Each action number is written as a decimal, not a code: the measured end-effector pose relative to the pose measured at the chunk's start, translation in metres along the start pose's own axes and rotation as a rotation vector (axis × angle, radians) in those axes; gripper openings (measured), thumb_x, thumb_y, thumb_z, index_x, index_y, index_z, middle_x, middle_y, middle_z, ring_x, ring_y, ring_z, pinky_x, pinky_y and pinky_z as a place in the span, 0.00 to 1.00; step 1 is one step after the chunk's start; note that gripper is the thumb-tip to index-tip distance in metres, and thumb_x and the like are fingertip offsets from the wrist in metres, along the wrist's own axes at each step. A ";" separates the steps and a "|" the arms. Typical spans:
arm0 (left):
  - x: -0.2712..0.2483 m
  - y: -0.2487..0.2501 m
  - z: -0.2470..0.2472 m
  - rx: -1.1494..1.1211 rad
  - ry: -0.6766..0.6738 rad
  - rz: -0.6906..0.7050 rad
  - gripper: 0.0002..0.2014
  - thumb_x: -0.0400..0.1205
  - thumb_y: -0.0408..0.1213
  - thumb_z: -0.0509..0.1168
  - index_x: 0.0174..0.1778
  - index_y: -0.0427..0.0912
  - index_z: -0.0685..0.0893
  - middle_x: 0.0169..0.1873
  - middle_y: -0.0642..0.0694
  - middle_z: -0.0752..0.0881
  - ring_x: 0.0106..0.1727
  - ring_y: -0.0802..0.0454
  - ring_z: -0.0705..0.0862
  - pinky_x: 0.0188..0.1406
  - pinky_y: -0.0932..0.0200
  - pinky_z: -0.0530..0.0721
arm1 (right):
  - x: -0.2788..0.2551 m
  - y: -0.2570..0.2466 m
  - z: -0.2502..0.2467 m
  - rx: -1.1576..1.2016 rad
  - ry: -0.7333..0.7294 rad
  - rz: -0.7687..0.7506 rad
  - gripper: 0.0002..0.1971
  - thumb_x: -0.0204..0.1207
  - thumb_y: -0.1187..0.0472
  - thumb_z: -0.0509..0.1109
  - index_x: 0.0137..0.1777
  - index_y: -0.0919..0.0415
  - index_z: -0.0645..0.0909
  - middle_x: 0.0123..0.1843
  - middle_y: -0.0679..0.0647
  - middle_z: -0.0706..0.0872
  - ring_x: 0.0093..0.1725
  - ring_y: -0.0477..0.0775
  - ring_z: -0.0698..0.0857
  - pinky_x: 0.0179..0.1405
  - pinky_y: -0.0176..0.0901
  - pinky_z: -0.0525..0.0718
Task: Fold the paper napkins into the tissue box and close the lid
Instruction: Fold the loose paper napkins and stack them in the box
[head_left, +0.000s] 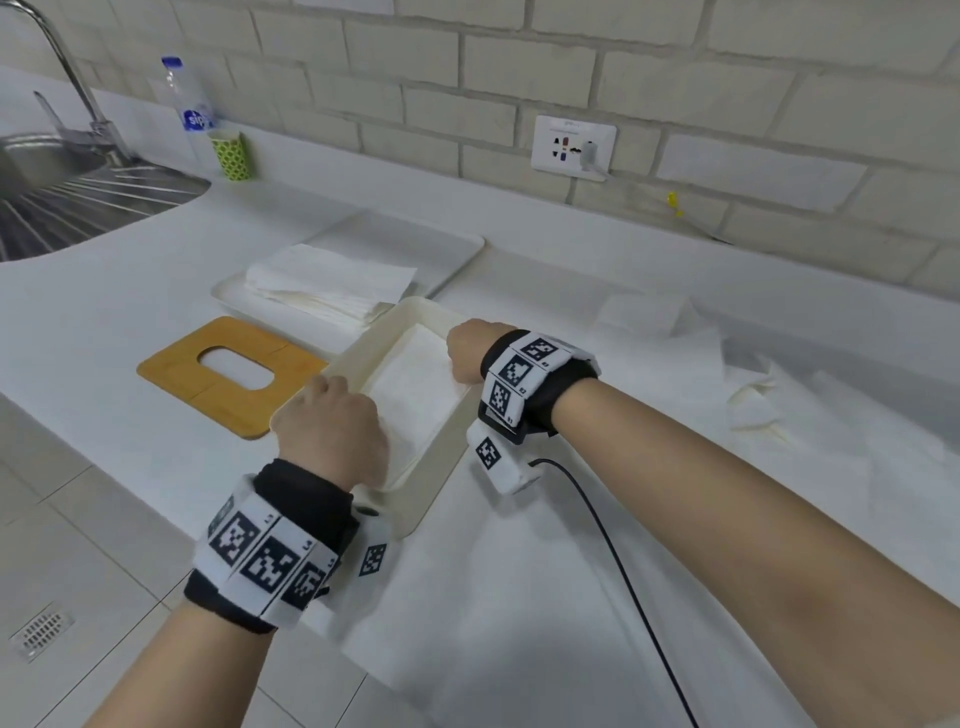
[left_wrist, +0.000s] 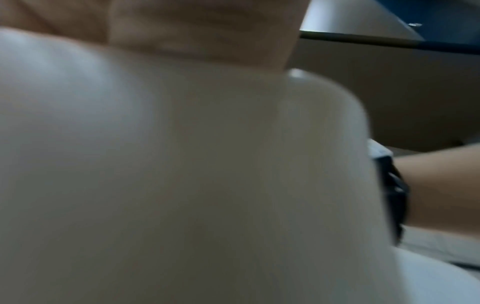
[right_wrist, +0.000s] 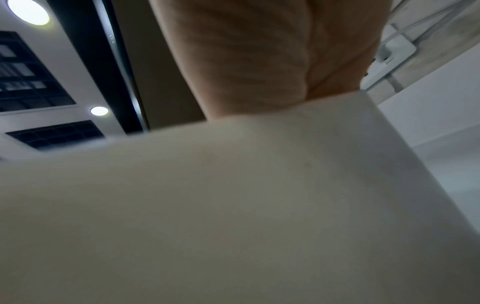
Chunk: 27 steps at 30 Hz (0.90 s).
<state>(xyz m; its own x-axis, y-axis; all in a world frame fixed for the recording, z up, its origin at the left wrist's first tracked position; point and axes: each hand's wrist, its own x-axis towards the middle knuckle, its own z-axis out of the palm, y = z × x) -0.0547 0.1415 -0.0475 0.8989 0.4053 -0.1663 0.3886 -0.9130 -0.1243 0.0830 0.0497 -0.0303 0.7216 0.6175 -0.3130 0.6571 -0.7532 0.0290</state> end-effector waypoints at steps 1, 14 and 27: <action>-0.002 0.005 -0.001 0.082 0.012 0.023 0.14 0.83 0.40 0.55 0.56 0.41 0.83 0.62 0.45 0.74 0.67 0.43 0.69 0.67 0.53 0.70 | 0.000 -0.002 0.001 -0.025 0.009 -0.020 0.06 0.80 0.68 0.58 0.43 0.64 0.76 0.47 0.56 0.76 0.44 0.58 0.79 0.43 0.44 0.74; 0.006 0.015 0.003 0.175 -0.206 0.303 0.26 0.89 0.46 0.45 0.83 0.45 0.50 0.64 0.45 0.81 0.64 0.45 0.79 0.60 0.56 0.73 | 0.018 -0.003 0.005 -0.114 -0.257 -0.211 0.32 0.81 0.61 0.54 0.82 0.40 0.48 0.84 0.48 0.52 0.80 0.59 0.59 0.76 0.51 0.63; 0.001 0.013 -0.015 0.147 -0.422 0.205 0.26 0.88 0.53 0.42 0.83 0.60 0.44 0.84 0.40 0.52 0.79 0.41 0.66 0.75 0.50 0.64 | 0.028 0.004 0.017 0.058 -0.256 -0.281 0.40 0.78 0.55 0.69 0.82 0.58 0.49 0.84 0.53 0.52 0.82 0.51 0.54 0.70 0.34 0.53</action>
<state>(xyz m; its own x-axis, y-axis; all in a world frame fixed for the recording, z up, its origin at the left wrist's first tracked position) -0.0454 0.1290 -0.0350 0.7820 0.2296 -0.5795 0.1524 -0.9719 -0.1794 0.1021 0.0598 -0.0547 0.4326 0.7304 -0.5286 0.8029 -0.5788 -0.1427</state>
